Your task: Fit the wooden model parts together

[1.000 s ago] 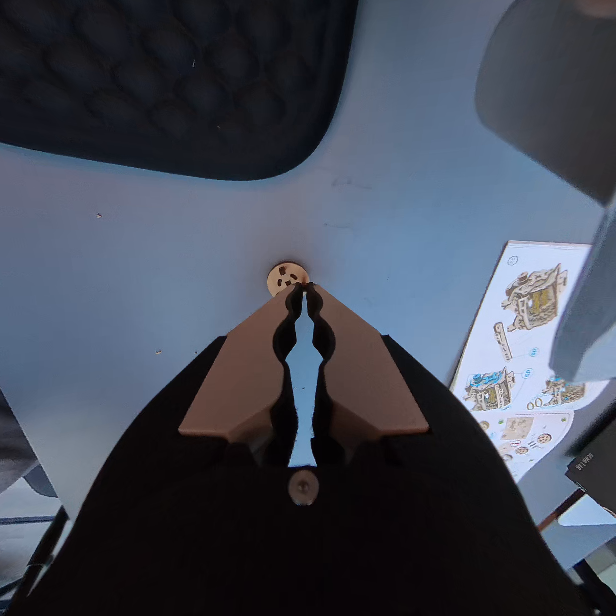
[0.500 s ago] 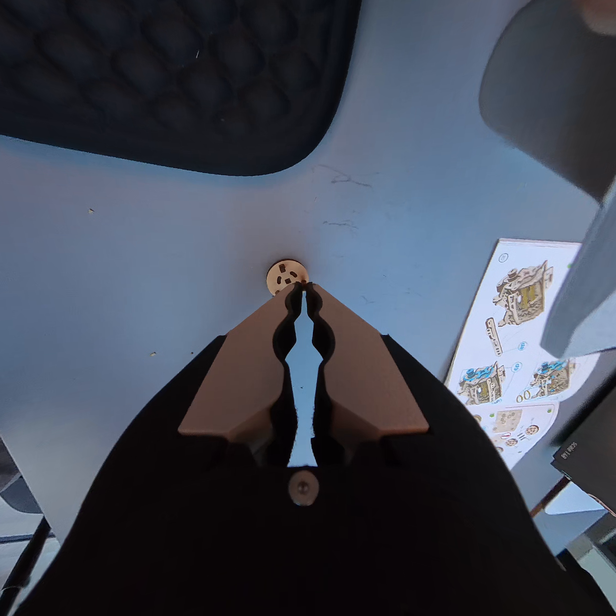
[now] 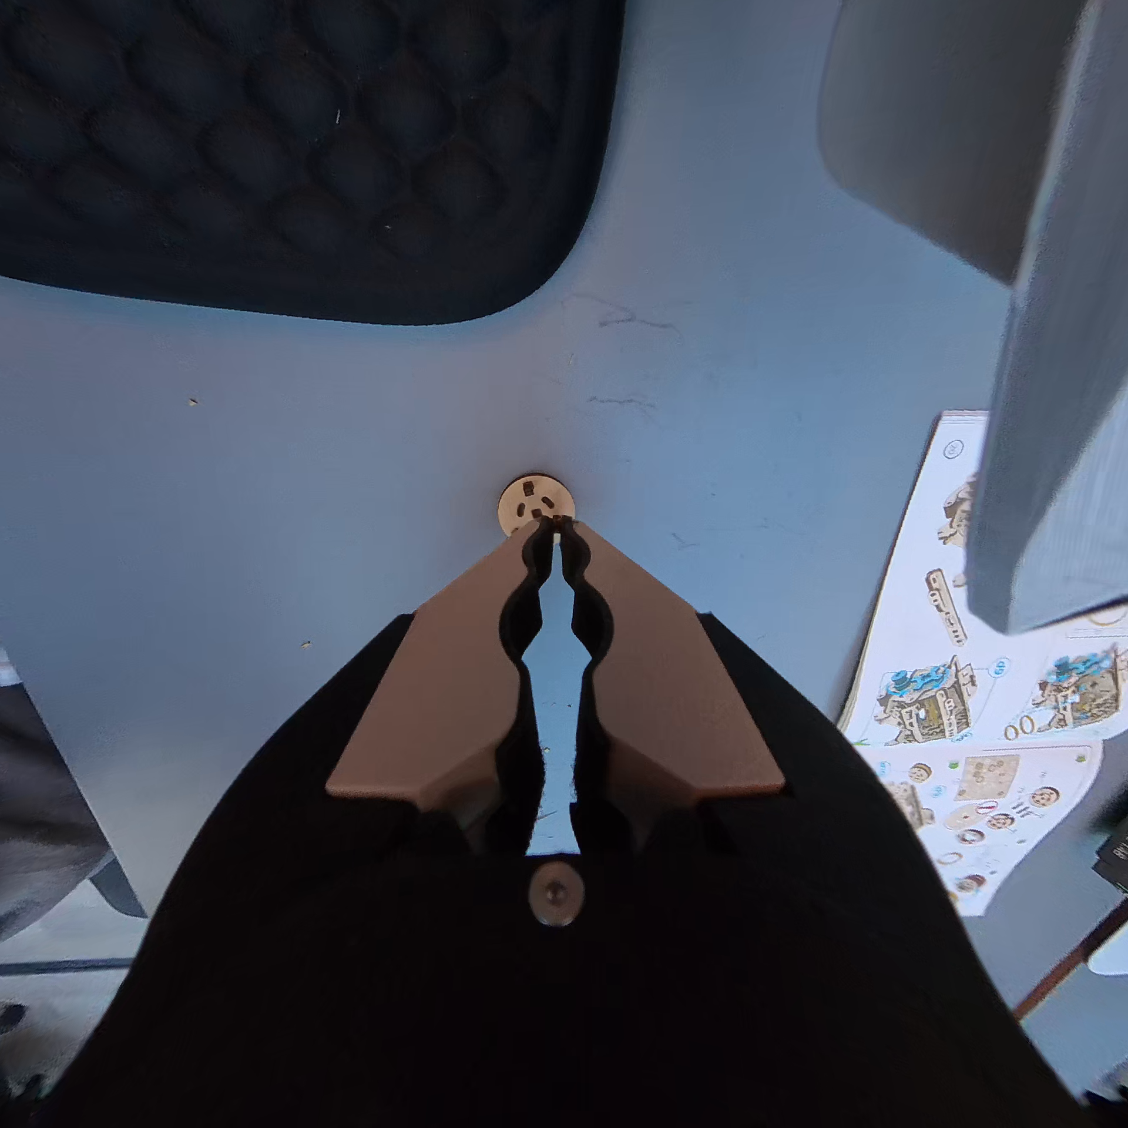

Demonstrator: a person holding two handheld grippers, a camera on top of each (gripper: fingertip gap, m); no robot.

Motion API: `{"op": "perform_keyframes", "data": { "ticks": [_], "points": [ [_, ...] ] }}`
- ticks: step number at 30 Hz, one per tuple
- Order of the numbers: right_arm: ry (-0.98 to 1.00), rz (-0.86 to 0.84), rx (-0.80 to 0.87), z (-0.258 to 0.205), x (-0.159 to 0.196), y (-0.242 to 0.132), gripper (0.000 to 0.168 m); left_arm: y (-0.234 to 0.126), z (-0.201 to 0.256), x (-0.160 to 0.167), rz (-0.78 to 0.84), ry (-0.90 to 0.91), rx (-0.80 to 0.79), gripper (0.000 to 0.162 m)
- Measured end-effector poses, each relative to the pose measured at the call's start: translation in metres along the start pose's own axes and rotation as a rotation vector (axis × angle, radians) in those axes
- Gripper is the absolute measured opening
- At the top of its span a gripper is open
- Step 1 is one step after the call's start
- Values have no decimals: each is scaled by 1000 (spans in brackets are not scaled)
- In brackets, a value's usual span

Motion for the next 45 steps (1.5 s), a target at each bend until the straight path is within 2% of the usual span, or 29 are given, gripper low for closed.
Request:
{"op": "perform_keyframes", "data": {
  "ticks": [9,28,30,34,36,38,45],
  "points": [
    [87,-9,-51,5,0,2,1,0,0,1,-6,-2,3,13],
    [32,-50,-27,3,3,1,1,0,1,1,-10,-1,5,12],
    [-36,-17,-53,0,2,-2,1,0,1,1,-9,-1,4,13],
    [-400,132,12,8,4,-8,2,-1,0,1,-4,-2,-2,13],
    [-668,284,-41,-2,10,-11,1,-1,-1,1,-5,-2,-3,13],
    [-826,420,-12,-2,9,-16,1,-1,-1,3,-12,-4,-3,13],
    [-896,366,-132,9,10,-11,1,2,-5,16,-54,-28,2,13]
  ]
}}
Point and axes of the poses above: each gripper's, where its closed fingertips meet, y out along the fingers, x out of its underside, z = x × y across the jaws, the point moved 4 cm from there along -y, back along the fingers, and after that the axes turned 15 degrees about y, right-handed, at the moved point
